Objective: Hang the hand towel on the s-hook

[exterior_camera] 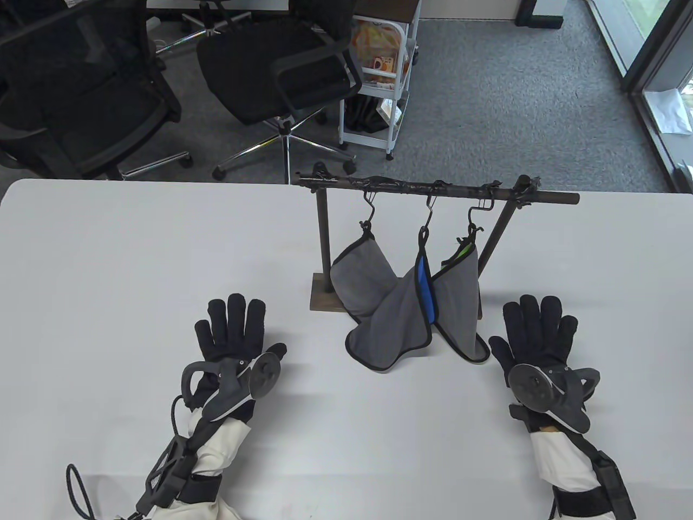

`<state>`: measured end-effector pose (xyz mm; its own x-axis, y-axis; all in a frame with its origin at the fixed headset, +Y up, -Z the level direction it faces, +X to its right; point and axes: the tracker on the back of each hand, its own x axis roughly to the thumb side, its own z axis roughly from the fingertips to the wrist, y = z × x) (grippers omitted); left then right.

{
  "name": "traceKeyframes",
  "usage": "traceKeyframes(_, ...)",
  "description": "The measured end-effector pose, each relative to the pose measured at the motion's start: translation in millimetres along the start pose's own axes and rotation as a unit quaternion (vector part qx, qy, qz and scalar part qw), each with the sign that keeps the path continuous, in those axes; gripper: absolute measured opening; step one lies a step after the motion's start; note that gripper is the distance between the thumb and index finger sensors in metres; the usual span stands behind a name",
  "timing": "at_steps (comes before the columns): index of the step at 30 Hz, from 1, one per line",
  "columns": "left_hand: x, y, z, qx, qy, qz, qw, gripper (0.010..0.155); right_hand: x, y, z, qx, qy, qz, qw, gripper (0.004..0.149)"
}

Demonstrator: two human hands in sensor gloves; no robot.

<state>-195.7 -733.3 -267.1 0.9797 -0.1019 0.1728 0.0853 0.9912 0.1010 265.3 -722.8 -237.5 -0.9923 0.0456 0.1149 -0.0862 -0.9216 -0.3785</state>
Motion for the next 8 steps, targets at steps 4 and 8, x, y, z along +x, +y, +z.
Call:
traceKeyframes(4, 0.2, 0.3, -0.1, 0.001, 0.0, -0.001, 1.0, 0.086, 0.0, 1.2, -0.1, 0.001, -0.001, -0.002, 1.0, 0.064)
traceKeyframes(8, 0.4, 0.7, 0.4, 0.0, 0.001, -0.004, 1.0, 0.086, 1.3, 1.9, 0.2, 0.007, -0.003, 0.004, 1.0, 0.064)
